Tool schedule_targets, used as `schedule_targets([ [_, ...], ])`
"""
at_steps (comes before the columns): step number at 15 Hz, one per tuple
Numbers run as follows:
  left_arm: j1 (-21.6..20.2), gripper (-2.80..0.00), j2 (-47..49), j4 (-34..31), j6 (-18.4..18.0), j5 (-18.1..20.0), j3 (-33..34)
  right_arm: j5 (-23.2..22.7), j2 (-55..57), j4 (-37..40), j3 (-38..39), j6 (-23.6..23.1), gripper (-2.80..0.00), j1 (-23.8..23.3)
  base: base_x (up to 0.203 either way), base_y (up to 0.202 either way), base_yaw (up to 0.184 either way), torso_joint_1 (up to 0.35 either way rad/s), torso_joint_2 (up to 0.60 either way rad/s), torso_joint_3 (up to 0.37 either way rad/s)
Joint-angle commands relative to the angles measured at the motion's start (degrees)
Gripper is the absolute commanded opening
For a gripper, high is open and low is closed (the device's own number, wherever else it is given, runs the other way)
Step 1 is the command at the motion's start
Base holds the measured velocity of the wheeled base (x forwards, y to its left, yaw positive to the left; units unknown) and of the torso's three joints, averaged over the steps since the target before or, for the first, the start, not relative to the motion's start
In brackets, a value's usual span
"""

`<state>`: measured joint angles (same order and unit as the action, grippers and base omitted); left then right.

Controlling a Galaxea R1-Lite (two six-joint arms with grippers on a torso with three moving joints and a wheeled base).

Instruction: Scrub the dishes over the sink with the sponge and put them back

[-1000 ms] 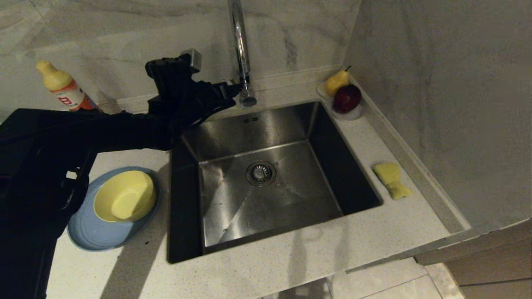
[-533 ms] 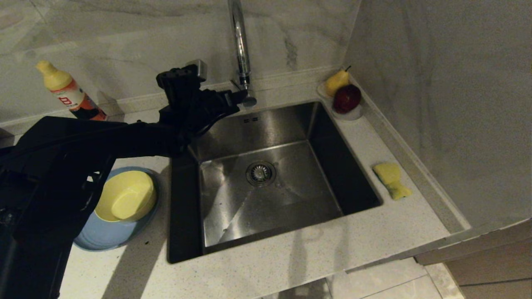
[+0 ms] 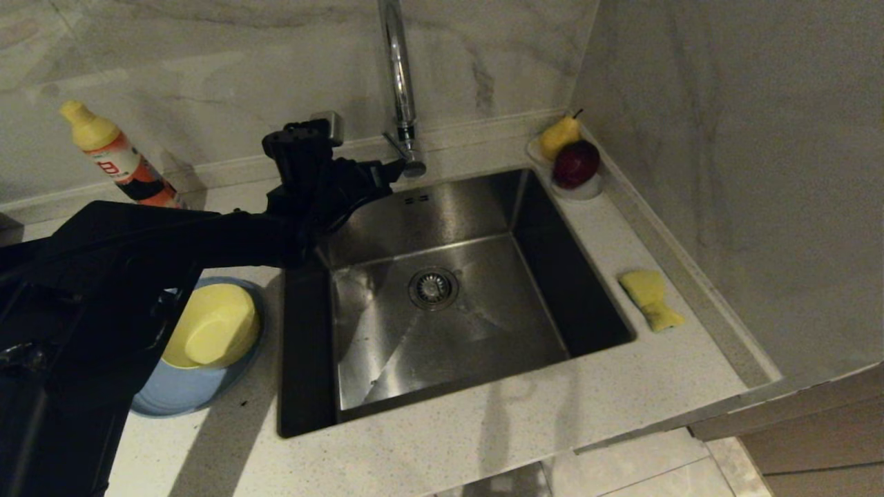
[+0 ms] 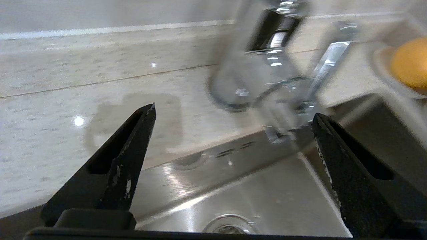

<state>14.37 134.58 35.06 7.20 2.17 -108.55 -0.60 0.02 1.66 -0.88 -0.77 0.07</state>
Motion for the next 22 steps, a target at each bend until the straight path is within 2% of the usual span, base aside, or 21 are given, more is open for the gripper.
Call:
schedule_targets([
  [1, -0.89, 0.0, 0.42, 0.28, -0.03, -0.01, 0.0, -0.02, -0.11, 0.01, 0.0, -0.02, -2.8, 0.01, 0.0, 0.0, 0.0, 0.0, 0.0, 0.0],
  [6, -1.62, 0.0, -0.26, 0.22, 0.38, 0.65, 0.11, -0.02, -0.11, 0.01, 0.0, -0.02, -2.8, 0.01, 0.0, 0.0, 0.0, 0.0, 0.0, 0.0],
  [10, -0.59, 0.0, -5.17, -1.6, 3.9, 0.83, 0.57, -0.02, -0.11, 0.01, 0.0, -0.02, -2.8, 0.01, 0.0, 0.0, 0.0, 0.0, 0.0, 0.0],
  [15, 0.43, 0.0, -12.04, -10.54, 6.89, 0.6, 1.61, -0.02, -0.11, 0.01, 0.0, -0.02, -2.8, 0.01, 0.0, 0.0, 0.0, 0.0, 0.0, 0.0],
  [17, 0.96, 0.0, -16.59, -17.56, 7.02, 0.51, 3.37, -0.02, -0.11, 0.01, 0.0, -0.02, -2.8, 0.01, 0.0, 0.0, 0.0, 0.0, 0.0, 0.0],
  [19, 2.56, 0.0, -21.84, -28.61, 6.62, 0.68, 5.07, -0.02, -0.11, 0.01, 0.0, -0.02, -2.8, 0.01, 0.0, 0.0, 0.0, 0.0, 0.0, 0.0],
  [20, 3.76, 0.0, -23.06, -31.04, 6.4, 0.73, 5.77, -0.02, -0.11, 0.01, 0.0, -0.02, -2.8, 0.01, 0.0, 0.0, 0.0, 0.0, 0.0, 0.0],
  [22, 4.65, 0.0, -24.08, -29.27, 6.6, 0.79, 9.32, -0.02, -0.11, 0.01, 0.0, -0.02, -2.8, 0.01, 0.0, 0.0, 0.0, 0.0, 0.0, 0.0],
])
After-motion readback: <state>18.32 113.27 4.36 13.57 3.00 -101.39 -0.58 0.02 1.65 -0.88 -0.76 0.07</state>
